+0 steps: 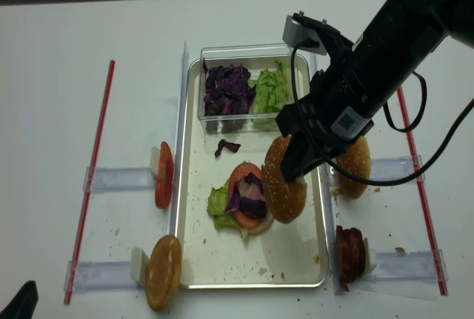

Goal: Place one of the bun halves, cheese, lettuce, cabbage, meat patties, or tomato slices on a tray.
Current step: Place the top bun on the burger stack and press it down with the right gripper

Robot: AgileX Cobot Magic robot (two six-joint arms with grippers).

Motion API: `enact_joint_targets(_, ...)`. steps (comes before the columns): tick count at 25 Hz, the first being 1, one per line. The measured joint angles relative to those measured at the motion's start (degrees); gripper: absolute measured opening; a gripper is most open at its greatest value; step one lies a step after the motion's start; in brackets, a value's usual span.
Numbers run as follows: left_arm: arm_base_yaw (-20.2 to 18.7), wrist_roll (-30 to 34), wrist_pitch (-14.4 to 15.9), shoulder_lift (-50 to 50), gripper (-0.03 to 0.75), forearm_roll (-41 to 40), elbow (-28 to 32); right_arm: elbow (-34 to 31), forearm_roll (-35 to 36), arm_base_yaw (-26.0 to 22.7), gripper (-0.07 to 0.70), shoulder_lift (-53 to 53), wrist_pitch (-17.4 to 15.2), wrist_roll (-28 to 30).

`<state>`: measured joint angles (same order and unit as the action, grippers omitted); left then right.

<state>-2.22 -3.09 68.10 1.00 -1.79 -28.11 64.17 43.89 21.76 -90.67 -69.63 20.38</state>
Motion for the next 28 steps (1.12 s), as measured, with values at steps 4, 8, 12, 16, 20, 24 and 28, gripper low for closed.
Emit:
enact_joint_targets(4,0.00,0.00,0.00,0.00,0.493,0.00,0.00,0.00,0.00,0.00,0.120,0.00,0.10,1.04)
enact_joint_targets(8,0.00,0.00,0.00,0.00,0.492,0.00,0.00,0.00,0.00,0.00,0.120,0.00,0.09,1.85)
enact_joint_targets(12,0.00,0.00,0.00,0.00,0.492,0.00,0.00,0.00,2.27,0.00,0.119,0.00,0.12,4.76)
enact_joint_targets(16,0.00,0.00,0.00,0.00,0.493,0.00,0.00,0.00,7.70,0.00,0.119,-0.23,0.21,8.97)
enact_joint_targets(20,0.00,0.00,0.00,0.00,0.493,0.00,0.00,0.00,11.97,0.00,0.119,-2.11,0.33,13.75)
enact_joint_targets(24,0.00,0.00,0.00,0.00,0.493,0.00,0.00,-0.27,16.11,0.00,0.119,-3.08,0.71,18.67)
enact_joint_targets(28,0.00,0.00,0.00,0.00,0.493,0.00,0.00,-3.72,19.74,0.00,0.119,-3.08,1.10,22.60)
